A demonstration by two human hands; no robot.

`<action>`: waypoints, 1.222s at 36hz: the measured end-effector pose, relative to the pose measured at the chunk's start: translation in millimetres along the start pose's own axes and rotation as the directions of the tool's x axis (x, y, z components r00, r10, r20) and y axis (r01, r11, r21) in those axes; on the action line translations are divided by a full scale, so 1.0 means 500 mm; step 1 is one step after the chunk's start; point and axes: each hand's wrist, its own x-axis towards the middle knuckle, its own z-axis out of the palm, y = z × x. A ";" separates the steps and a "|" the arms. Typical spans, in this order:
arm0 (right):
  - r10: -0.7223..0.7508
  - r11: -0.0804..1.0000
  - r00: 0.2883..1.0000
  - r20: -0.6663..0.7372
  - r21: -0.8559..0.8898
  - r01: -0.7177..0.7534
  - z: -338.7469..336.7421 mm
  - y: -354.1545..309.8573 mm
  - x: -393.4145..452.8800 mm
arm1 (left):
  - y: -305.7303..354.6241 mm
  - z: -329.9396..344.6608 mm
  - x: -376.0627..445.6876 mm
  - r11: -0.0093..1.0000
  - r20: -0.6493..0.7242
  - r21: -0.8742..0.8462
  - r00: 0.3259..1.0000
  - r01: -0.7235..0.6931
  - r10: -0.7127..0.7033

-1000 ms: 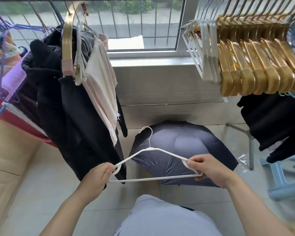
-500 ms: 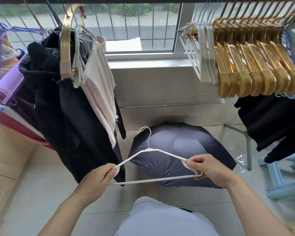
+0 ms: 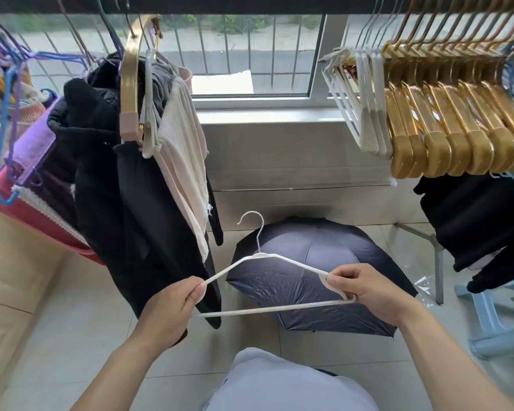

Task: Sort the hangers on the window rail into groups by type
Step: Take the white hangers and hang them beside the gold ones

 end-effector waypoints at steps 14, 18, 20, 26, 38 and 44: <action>0.028 0.997 0.999 -0.021 0.075 -0.027 0.002 -0.007 -0.009 | -0.010 0.007 0.016 0.999 0.029 -0.041 0.999 -0.034 0.035; 0.039 0.996 0.999 -0.021 0.086 -0.037 0.004 -0.005 -0.011 | -0.019 0.002 0.020 0.998 0.070 -0.063 0.997 -0.018 0.022; 0.038 0.996 0.999 -0.024 0.083 -0.036 0.006 -0.006 -0.011 | -0.019 -0.002 0.021 0.996 0.090 -0.088 0.996 -0.003 0.011; 0.042 0.997 0.999 -0.031 0.059 -0.040 0.007 -0.009 -0.012 | -0.017 -0.007 0.014 0.988 0.137 -0.154 0.991 0.019 0.002; -0.011 1.000 0.999 -0.047 0.027 0.012 0.016 -0.060 -0.031 | -0.014 -0.020 0.052 0.998 0.020 -0.065 1.000 0.009 -0.008; -0.084 0.996 0.972 -0.221 -0.013 0.083 0.018 -0.132 -0.061 | 0.073 -0.070 0.139 0.998 0.009 -0.033 0.998 -0.062 0.062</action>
